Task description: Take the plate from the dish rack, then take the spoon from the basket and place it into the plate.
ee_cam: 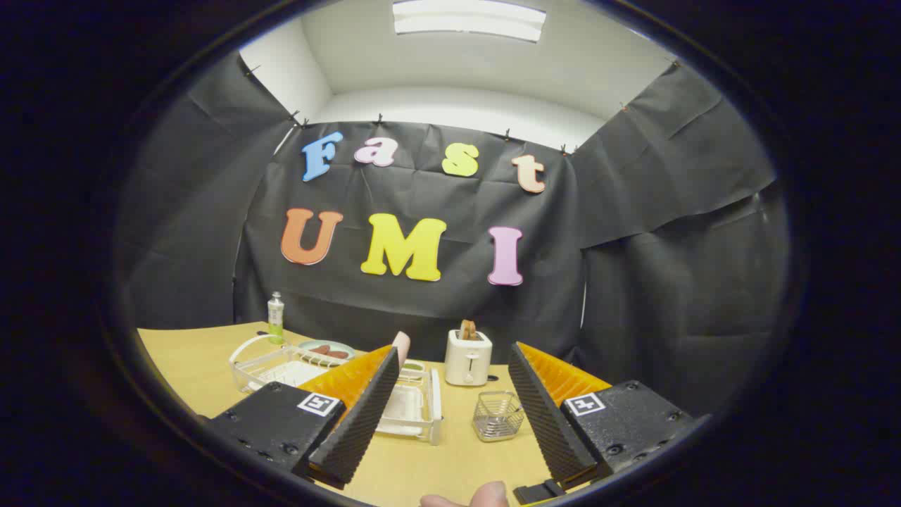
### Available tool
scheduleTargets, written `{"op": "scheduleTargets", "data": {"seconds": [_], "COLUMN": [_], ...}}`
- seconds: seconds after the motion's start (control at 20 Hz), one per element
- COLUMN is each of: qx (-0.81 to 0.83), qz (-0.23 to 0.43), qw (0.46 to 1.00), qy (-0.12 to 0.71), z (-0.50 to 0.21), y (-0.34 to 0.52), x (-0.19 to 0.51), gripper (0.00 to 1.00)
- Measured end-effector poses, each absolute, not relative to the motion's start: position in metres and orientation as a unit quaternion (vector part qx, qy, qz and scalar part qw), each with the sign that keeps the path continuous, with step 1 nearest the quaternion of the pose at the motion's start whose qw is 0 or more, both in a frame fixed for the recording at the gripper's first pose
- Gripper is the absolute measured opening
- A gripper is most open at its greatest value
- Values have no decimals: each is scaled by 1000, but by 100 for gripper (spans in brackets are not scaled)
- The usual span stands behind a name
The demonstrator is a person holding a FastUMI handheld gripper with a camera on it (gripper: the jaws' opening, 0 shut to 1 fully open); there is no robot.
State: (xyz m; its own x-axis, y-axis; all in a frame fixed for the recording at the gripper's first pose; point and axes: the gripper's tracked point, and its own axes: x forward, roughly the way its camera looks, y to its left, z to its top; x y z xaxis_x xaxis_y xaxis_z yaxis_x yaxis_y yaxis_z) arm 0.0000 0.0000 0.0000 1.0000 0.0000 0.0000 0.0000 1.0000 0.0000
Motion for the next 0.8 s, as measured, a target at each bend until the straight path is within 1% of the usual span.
{"op": "scheduleTargets", "data": {"seconds": [0.8], "qx": [3], "qz": [-1], "qw": [1000], "qy": [-12], "z": [10], "y": [16], "x": [0], "gripper": [100]}}
